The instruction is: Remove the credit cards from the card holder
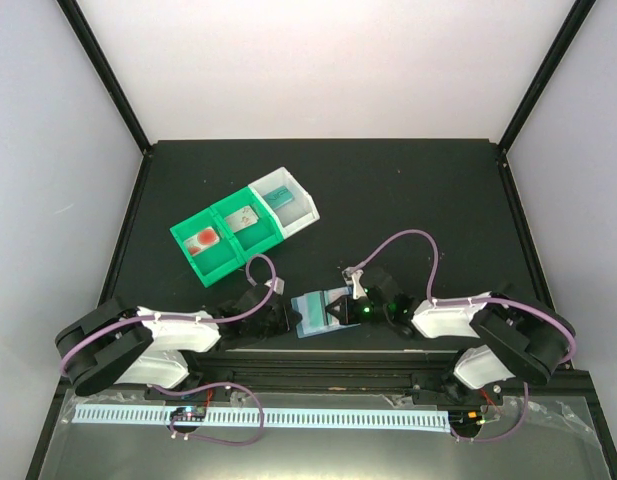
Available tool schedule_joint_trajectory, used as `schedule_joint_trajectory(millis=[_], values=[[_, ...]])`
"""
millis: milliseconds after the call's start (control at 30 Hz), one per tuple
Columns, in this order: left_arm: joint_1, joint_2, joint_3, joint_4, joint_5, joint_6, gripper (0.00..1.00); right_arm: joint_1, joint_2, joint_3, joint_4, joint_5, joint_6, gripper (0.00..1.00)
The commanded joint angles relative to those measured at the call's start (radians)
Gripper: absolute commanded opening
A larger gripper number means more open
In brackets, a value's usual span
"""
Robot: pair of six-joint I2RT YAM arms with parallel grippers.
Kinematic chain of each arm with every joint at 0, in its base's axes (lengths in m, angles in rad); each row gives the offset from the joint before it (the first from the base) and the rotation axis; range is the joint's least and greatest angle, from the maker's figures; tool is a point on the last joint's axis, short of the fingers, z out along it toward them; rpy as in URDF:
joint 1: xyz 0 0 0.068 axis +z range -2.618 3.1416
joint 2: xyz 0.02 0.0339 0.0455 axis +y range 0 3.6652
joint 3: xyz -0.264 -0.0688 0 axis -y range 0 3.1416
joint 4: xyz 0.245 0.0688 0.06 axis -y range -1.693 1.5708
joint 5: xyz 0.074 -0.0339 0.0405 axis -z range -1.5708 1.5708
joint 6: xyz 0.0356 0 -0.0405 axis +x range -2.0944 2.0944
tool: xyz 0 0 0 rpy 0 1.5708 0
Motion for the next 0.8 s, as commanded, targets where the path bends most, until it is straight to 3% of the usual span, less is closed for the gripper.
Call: schedule_joint_trajectory(millis=[0,133,433,767], values=[[-0.005,0.019,-0.003,-0.157,-0.019,-0.012,0.06,-0.018,-0.003,-0.007,0.007,-0.06,-0.017,0.03],[-0.011,0.011,0.087,-0.2,0.017,0.019,0.09,-0.019,0.006,0.012,0.003,-0.11,0.005,0.01],[-0.041,0.034,0.208,-0.273,-0.028,0.064,0.15,-0.02,-0.062,0.011,-0.082,-0.052,-0.034,0.01],[-0.047,0.154,0.186,-0.279,-0.065,0.037,0.12,-0.029,-0.136,0.006,-0.18,-0.002,-0.093,0.01]])
